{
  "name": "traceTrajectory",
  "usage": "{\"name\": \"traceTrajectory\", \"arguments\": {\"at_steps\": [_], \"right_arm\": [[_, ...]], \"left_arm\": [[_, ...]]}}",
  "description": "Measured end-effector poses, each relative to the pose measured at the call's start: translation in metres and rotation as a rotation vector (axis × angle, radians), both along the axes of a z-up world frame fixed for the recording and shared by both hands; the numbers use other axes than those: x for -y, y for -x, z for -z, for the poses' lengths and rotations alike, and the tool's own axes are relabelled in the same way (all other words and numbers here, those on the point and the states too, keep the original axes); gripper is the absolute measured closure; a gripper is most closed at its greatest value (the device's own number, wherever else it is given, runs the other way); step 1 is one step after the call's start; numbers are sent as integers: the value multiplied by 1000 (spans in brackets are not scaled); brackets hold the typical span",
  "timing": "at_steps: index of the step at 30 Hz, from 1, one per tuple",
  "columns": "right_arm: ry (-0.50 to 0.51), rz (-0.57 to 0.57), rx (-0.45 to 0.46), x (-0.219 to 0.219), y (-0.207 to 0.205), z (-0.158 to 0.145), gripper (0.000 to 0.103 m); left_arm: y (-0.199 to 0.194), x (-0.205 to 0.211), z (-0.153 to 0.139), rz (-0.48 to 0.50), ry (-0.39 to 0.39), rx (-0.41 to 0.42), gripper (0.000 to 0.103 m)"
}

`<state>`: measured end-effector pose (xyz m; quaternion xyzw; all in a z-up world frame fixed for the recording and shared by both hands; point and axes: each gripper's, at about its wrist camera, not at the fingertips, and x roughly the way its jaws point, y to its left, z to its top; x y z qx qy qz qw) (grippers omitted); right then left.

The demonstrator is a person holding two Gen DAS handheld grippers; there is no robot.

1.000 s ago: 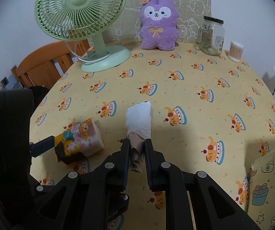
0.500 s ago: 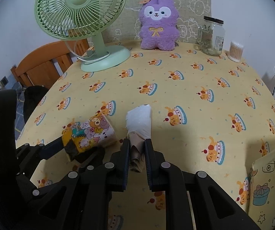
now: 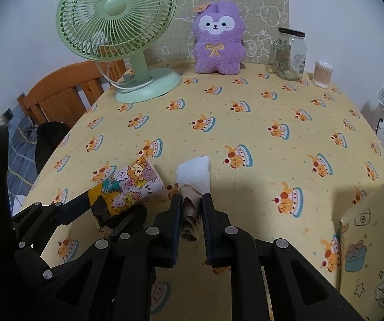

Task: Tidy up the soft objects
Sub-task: 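Grasp the colourful snack box with the left tool and lift it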

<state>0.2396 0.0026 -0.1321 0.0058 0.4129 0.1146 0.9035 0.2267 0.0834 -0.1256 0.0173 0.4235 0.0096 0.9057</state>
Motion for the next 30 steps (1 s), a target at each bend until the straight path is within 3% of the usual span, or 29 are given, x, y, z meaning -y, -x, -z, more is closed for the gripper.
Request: {"name": "traceTrajectory", "arguments": {"at_steps": [30], "right_arm": [[-35,-17,106,27,77,-39,95]], "left_arm": [[73,27,-38,-30,10,98,45]]}}
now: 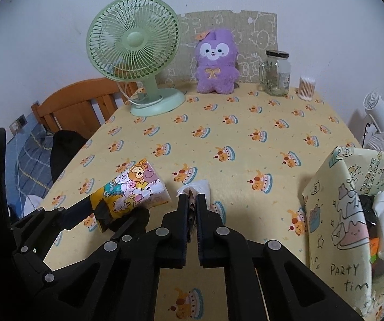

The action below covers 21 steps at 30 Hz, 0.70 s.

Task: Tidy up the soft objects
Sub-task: 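Grasp the colourful snack box with the left tool and lift it, then carry the snack box with the left tool while the right tool carries the roll to the box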

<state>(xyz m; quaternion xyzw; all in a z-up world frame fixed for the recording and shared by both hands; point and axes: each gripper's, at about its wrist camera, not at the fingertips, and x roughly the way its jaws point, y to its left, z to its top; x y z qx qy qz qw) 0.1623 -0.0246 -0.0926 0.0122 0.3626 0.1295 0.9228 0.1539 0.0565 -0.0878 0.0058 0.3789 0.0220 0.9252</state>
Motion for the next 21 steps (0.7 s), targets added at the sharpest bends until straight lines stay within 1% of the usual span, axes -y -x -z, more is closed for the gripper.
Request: {"name": "traceTrajectory", "arguments": {"at_steps": [7,13,21], "right_arm": [[-4,13,48,6,13,-18,95],[-10,29,91,15,26,-38,95],[-21,36,134,26,43,-59,95]], "left_arm": [[14,7,-18,1,-14,40,45],[29,17,-42,7,-23,90,45],[44,27,-60,12,-27,129,45]]}}
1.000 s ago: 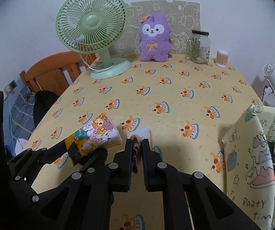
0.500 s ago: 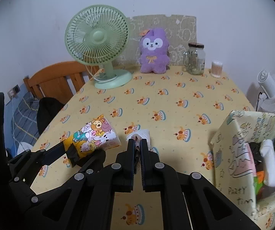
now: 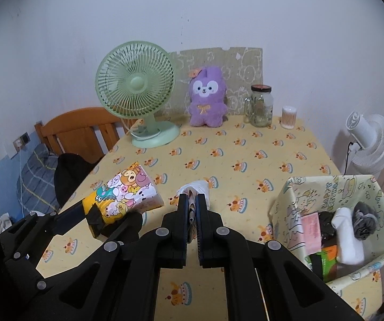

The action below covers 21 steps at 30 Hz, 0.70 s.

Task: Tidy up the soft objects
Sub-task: 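Carry the snack box with the left tool while the right tool carries the roll to the box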

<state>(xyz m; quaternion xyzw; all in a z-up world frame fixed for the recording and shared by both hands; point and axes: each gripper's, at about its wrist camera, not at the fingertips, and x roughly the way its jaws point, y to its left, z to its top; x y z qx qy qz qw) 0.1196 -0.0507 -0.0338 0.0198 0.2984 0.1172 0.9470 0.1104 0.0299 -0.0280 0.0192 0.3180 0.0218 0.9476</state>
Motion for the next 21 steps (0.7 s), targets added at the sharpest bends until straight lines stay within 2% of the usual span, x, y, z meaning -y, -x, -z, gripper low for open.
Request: {"name": "traceTrajectory", "arguments": {"at_steps": [21], "right_arm": [[-25,35,74,50,18,-25,95]], "left_arm": [[10,46,-22,48,-8,70,45]]}}
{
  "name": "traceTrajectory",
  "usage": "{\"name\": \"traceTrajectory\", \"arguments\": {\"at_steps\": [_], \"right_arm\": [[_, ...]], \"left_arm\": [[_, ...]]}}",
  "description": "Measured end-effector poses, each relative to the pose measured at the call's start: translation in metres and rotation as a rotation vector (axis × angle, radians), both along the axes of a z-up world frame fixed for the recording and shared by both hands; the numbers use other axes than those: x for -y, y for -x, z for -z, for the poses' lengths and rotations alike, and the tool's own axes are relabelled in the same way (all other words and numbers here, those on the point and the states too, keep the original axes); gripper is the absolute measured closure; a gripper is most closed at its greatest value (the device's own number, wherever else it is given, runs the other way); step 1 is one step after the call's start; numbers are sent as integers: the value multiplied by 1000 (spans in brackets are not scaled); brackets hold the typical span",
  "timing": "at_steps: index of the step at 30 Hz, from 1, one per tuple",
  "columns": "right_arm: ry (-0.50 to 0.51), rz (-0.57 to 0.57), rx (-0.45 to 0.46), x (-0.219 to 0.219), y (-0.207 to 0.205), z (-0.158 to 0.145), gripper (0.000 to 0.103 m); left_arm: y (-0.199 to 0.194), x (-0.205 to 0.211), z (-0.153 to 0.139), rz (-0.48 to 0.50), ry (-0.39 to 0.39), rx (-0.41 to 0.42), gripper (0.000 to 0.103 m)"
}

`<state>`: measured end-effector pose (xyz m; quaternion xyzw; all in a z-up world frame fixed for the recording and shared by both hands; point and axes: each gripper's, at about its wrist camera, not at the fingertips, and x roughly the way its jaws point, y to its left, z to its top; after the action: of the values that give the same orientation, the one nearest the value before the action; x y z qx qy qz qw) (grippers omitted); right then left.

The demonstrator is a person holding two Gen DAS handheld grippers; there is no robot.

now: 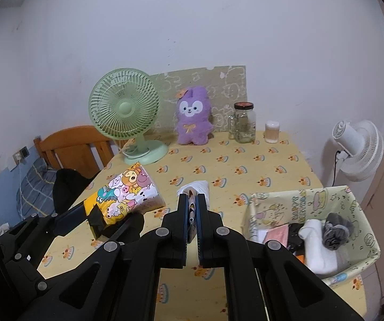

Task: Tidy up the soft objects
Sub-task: 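Carry the snack box with the left tool while the right tool carries the roll to the box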

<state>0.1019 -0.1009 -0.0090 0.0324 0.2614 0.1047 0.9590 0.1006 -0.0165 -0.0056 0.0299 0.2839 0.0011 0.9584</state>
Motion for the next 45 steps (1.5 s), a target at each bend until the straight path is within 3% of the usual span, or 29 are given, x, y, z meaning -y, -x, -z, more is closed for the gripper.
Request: {"name": "traceTrajectory", "arguments": {"at_steps": [22,45], "right_arm": [[-7,115,27,69,-4,0,95],[23,238,-5,133,-15,16,95]], "left_arm": [[-20,69,1,120,-2,4,45],[-42,133,19,265,26,-59,45]]}}
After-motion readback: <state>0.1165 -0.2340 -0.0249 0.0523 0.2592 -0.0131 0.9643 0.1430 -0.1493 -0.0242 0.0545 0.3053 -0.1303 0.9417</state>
